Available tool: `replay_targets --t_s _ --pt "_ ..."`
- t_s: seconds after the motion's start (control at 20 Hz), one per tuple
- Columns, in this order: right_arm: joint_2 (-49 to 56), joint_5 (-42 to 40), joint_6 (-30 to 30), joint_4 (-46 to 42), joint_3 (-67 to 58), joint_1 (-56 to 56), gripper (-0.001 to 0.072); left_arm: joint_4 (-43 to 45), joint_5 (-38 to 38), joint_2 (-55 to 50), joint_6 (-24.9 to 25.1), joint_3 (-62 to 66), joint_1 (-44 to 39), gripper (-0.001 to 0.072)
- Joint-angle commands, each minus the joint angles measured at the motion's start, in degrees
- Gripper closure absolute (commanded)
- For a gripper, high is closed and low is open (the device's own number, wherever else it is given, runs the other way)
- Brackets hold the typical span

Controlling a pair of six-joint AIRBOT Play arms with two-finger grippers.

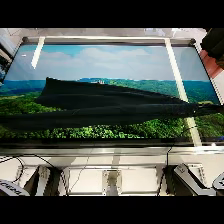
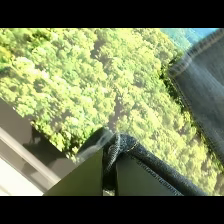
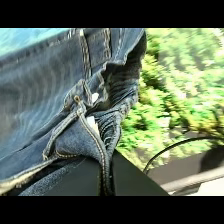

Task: Fold the clothes and pants, and hang the long-sleeved shirts on hangers.

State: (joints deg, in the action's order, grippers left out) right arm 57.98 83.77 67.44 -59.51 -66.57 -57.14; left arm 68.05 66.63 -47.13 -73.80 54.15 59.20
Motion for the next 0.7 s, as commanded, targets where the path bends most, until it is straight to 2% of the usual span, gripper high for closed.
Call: replay_targets --t_s 0.0,0.15,0.35,0.5,0.65 --pt "0.2 -0.4 2.8 -7.1 -2.1 -1.0 0.0692 0.9 -3.0 -0.1 -0.7 0.0 0.2 0.0682" --pt "2.1 0.1 3.9 -10.6 -2.2 -1.0 0.0693 0.3 -3.7 -1.7 0.3 0.4 -2.6 0.0683" --pt "5.8 3.8 3.9 -11.5 -2.2 -1.0 0.0694 0.4 -1.2 -10.1 0.9 4.6 -14.3 0.0683" --pt "8.9 5.5 4.2 -13.9 -2.2 -1.0 0.0694 1.0 -0.2 -18.6 -2.8 8.9 -23.1 0.0683" --pt "10.8 5.7 4.7 -17.4 -2.2 -0.3 0.0694 2.4 -0.1 -26.1 -6.4 13.9 -28.2 0.0684"
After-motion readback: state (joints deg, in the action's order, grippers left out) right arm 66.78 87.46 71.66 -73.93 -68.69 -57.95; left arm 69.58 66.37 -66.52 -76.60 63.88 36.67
